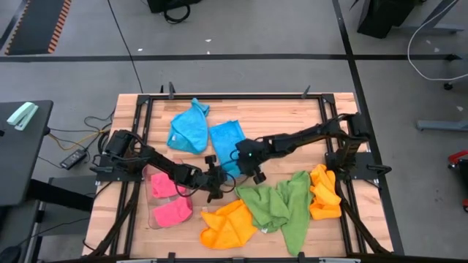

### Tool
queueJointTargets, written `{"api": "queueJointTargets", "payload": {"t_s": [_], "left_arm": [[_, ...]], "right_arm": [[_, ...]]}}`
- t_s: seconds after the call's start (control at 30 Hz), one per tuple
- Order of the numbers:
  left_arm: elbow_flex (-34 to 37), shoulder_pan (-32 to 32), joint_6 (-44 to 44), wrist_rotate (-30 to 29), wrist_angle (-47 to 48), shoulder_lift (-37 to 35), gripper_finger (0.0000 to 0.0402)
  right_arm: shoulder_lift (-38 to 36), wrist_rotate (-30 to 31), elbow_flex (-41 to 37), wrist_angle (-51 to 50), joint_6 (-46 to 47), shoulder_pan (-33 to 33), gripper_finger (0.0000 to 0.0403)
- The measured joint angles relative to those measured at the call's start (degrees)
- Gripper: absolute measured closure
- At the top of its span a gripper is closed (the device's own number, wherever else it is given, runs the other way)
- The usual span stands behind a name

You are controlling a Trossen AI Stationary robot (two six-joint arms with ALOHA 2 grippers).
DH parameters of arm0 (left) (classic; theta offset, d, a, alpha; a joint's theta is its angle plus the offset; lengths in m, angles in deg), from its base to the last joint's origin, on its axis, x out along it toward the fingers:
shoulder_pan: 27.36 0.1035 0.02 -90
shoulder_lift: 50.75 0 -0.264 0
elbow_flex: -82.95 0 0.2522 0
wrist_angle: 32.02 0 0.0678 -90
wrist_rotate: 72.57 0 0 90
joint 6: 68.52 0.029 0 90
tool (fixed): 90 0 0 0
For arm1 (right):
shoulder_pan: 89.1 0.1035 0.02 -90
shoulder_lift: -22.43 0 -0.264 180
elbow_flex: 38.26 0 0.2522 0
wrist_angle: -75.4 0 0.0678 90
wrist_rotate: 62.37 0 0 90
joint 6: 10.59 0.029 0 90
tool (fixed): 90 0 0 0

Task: Fold microfiber towels
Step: Fold the bottom blue microfiber cloth

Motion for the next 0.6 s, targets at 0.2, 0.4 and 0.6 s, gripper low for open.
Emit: {"api": "queueJointTargets", "payload": {"t_s": [0.2, 0.4, 0.6], "left_arm": [[0.0, 0.0, -4.3, 0.4, 0.1, 0.0, 0.0383], [0.0, 0.0, -8.5, 0.5, 0.1, 0.0, 0.0387], [0.0, 0.0, -11.0, 0.7, -0.1, 0.0, 0.0382]], "right_arm": [[0.0, 13.2, 0.0, 0.5, -1.1, 5.7, 0.0157], [0.8, 21.2, -0.1, 0.7, -0.1, 9.9, 0.0155], [1.6, 24.8, -0.8, 3.4, 1.9, 11.8, 0.0154]]}}
